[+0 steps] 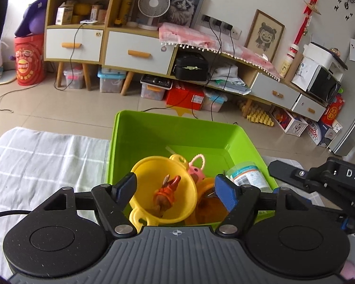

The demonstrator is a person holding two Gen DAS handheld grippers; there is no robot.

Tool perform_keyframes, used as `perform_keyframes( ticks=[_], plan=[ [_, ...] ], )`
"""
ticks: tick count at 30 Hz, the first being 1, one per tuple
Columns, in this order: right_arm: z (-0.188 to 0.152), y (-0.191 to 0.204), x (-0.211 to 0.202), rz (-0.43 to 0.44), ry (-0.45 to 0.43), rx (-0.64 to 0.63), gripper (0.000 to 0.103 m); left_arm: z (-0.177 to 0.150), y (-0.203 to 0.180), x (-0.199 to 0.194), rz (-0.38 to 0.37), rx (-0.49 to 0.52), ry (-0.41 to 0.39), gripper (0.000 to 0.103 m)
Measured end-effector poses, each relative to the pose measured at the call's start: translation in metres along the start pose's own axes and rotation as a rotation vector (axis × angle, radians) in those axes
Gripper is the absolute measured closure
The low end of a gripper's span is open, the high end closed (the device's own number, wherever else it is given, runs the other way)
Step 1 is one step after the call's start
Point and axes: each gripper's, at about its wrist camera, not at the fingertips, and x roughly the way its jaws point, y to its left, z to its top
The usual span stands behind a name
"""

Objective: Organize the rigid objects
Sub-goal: 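Open both grippers to drop the figure and claw clip into the bin, then withdraw both grippers from the bin toward the remaining toys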

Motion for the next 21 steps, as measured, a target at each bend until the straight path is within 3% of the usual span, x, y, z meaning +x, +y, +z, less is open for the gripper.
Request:
perform_keyframes(
  ticks=[8, 21],
  plan=[
    [-0.001, 0.006, -0.010, -0.028, 0.022, -0.068, 0.071, -0.005, 0.002, -0.012, 0.001, -0.008, 0.013, 0.024],
    [-0.016, 0.026, -0.052, -0.076, 0.060, -0.208, 0.059, -0.022, 0.000, -0.052, 0.018, -0.017, 0.031, 0.015]
  ],
)
